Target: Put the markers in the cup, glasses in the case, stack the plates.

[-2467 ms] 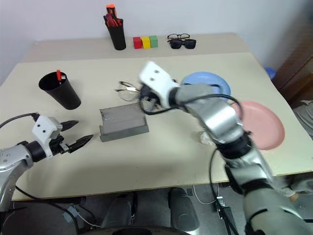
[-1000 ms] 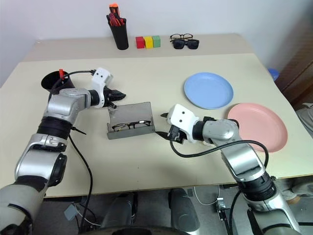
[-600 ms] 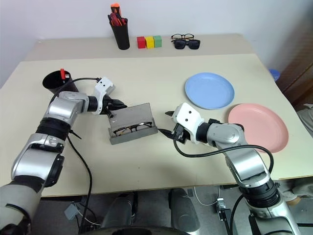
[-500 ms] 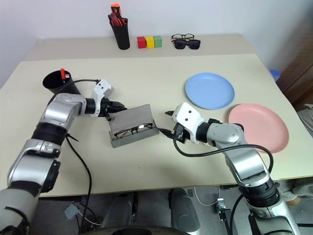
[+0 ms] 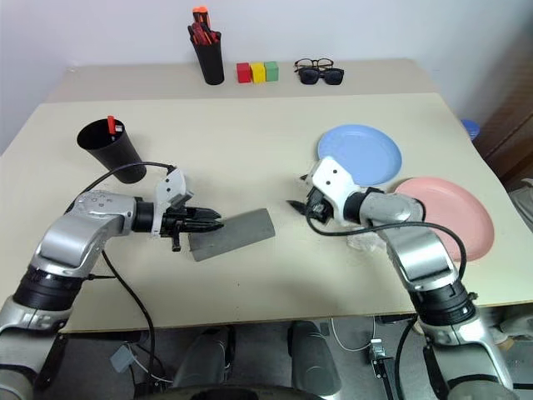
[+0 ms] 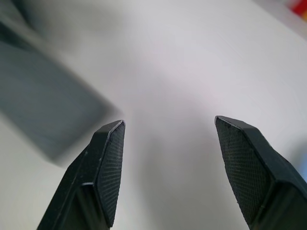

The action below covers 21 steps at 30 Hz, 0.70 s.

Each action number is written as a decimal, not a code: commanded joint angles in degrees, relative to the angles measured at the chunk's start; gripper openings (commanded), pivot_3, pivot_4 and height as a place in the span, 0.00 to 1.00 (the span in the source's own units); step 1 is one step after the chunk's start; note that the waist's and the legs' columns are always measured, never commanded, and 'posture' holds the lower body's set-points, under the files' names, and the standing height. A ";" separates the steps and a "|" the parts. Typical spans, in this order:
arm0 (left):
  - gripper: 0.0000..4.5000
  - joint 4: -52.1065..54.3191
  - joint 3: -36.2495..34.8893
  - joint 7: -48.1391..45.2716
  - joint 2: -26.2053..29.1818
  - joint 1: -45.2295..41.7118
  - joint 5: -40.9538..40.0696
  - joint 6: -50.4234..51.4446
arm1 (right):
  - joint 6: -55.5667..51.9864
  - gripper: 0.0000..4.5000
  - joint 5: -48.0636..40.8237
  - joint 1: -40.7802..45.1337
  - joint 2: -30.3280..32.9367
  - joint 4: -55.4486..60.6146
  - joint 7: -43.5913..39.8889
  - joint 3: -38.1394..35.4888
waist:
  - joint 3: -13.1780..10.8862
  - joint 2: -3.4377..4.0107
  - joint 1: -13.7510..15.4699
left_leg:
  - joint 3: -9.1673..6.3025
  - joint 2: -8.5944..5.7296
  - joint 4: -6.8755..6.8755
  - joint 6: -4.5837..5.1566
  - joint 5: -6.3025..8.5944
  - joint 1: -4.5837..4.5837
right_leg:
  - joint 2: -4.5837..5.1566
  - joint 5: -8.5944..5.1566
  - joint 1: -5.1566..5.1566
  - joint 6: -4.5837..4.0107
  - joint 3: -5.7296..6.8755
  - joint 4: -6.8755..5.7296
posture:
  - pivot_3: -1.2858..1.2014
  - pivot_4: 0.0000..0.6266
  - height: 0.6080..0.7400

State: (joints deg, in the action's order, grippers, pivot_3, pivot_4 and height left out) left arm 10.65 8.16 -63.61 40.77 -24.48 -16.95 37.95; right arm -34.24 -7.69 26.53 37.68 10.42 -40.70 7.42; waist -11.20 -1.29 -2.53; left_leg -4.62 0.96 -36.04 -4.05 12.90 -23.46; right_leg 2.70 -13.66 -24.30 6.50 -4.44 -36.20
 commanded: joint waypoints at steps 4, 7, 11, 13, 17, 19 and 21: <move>0.23 2.88 -7.15 4.79 -3.36 0.33 -4.82 -2.30 | 1.44 0.67 10.84 5.90 1.01 -14.15 8.62 2.13 | 0.00 0.00 0.03 | 0.00 0.00 -0.03 0.00 0.00 -0.03 | 0.00 0.02 0.00 0.02 0.00 0.01 | 0.52 0.24 1.00; 0.22 4.53 -8.11 6.39 -3.84 2.12 -5.33 -2.92 | 3.90 0.62 13.74 7.48 0.22 -19.52 10.10 3.44 | 0.00 0.00 -0.06 | 0.00 0.00 0.03 0.00 0.00 -0.02 | -0.01 0.10 -0.01 0.18 0.00 0.01 | 0.52 0.24 1.00; 0.22 6.65 -8.81 8.13 -4.48 4.59 -6.48 -2.79 | 6.91 0.29 16.75 8.44 0.76 -21.90 10.87 4.46 | 0.00 0.03 -0.08 | 0.02 0.00 0.04 0.00 0.00 0.02 | 0.00 0.11 -0.01 0.20 -0.02 0.00 | 0.52 0.24 1.00; 0.22 7.27 -8.49 8.56 -4.48 5.36 -6.23 -3.60 | 7.00 0.04 16.67 7.99 0.95 -20.23 10.29 3.59 | -0.01 0.05 -0.05 | 0.02 0.00 0.03 0.00 0.00 0.01 | 0.00 0.11 -0.01 0.20 -0.02 0.00 | 0.52 0.24 1.00; 0.22 7.11 -7.11 10.03 -6.83 5.29 -4.93 -8.72 | 9.84 0.02 18.67 5.56 3.89 -13.87 10.12 2.21 | -0.02 0.07 0.23 | 0.02 -0.01 0.01 0.00 0.00 0.00 | 0.00 0.11 0.02 0.20 -0.02 0.02 | 0.52 0.24 1.00; 0.22 6.59 -6.10 10.49 -8.74 4.67 -4.85 -10.84 | 8.78 0.02 18.53 3.02 6.13 -9.12 9.33 0.19 | -0.03 0.08 0.36 | 0.02 -0.02 0.01 0.00 0.00 -0.03 | 0.02 0.11 0.02 0.20 -0.01 0.05 | 0.52 0.24 1.00; 0.22 6.44 -4.92 10.06 -9.96 4.37 -5.02 -11.95 | 5.96 0.02 17.36 -0.04 8.13 -4.31 8.31 -3.01 | -0.03 0.09 0.41 | 0.02 -0.02 0.02 0.00 0.00 -0.04 | 0.02 0.11 0.02 0.21 -0.01 0.05 | 0.52 0.24 1.00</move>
State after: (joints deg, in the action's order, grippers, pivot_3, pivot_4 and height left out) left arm 15.86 2.47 -53.36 31.13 -19.07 -21.81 27.93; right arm -26.81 10.19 27.18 43.80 1.09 -31.92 9.13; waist -11.23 -1.20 -2.12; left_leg -4.60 0.94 -36.03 -4.04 12.90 -23.49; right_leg 2.71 -13.55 -24.28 6.70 -4.46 -36.15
